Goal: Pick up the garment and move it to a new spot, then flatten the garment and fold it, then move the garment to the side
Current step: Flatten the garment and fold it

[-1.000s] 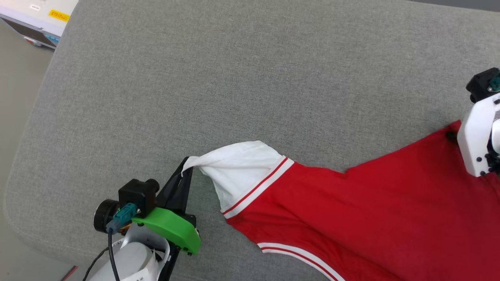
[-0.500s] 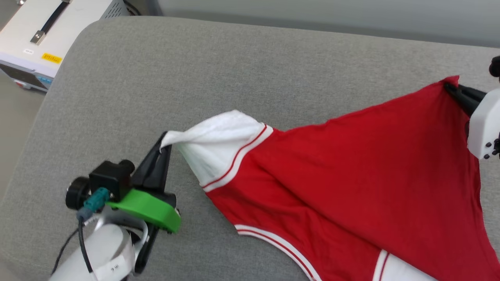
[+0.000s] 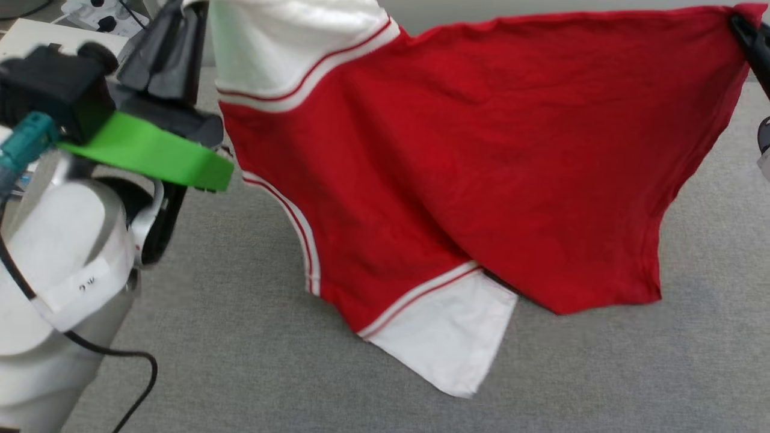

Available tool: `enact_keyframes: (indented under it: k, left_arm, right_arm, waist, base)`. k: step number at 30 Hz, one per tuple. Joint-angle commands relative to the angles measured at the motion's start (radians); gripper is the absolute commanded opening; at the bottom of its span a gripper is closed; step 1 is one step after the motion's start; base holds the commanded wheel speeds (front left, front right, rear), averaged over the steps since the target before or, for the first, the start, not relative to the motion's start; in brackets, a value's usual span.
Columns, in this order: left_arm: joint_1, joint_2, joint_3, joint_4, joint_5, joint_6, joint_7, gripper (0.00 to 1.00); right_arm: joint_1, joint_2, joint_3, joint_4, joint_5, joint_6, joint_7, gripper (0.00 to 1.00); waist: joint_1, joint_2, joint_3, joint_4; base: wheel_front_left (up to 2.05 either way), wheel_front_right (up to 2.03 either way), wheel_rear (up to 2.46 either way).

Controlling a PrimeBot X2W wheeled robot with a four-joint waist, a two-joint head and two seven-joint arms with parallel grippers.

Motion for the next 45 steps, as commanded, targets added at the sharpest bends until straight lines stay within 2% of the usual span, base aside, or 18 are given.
enact_keyframes:
  k: [1, 7, 13, 20, 30, 37, 45]
  left_arm:
    - [-0.05, -0.003, 0.004, 0.004, 0.004, -0.011, 0.01, 0.0]
    - [-0.262, -0.023, -0.003, 0.058, 0.021, -0.064, 0.058, 0.0]
    - [-0.517, -0.074, 0.01, 0.178, 0.008, -0.118, 0.1, 0.0]
    - [-0.846, -0.124, 0.016, 0.406, 0.034, -0.177, 0.103, 0.0]
    - [-1.204, -0.176, -0.019, 0.692, 0.092, -0.227, 0.031, 0.0]
    - [-1.249, -0.198, -0.041, 0.826, 0.075, -0.24, -0.033, 0.0]
    - [-1.084, -0.196, -0.076, 0.913, 0.027, -0.246, -0.106, 0.0]
  right_arm:
    - [-0.015, 0.013, -0.016, -0.018, -0.013, -0.001, 0.009, 0.0]
    - [-0.11, 0.049, -0.062, -0.058, -0.052, -0.001, 0.052, 0.0]
    - [-0.306, 0.081, -0.082, -0.005, -0.078, -0.001, 0.08, 0.0]
    - [-0.629, 0.12, -0.035, 0.156, -0.136, -0.001, 0.06, 0.0]
    - [-1.027, 0.17, 0.076, 0.464, -0.232, -0.001, -0.096, 0.0]
    - [-1.119, 0.202, 0.167, 0.625, -0.212, -0.001, -0.177, 0.0]
    - [-1.019, 0.229, 0.283, 0.752, -0.116, -0.001, -0.29, 0.0]
  waist:
    - [0.0, 0.0, 0.01, -0.013]
    - [0.0, 0.0, 0.075, -0.027]
    - [0.0, 0.0, 0.189, -0.035]
    - [0.0, 0.0, 0.318, -0.051]
    - [0.0, 0.0, 0.405, -0.069]
    - [0.0, 0.0, 0.446, -0.065]
    - [0.0, 0.0, 0.453, -0.06]
  base:
    - [0.0, 0.0, 0.0]
    - [0.0, 0.0, 0.0]
    - [0.0, 0.0, 0.0]
    - [0.0, 0.0, 0.0]
    - [0.0, 0.0, 0.0]
    - [0.0, 0.0, 0.0]
    - [0.0, 0.0, 0.0]
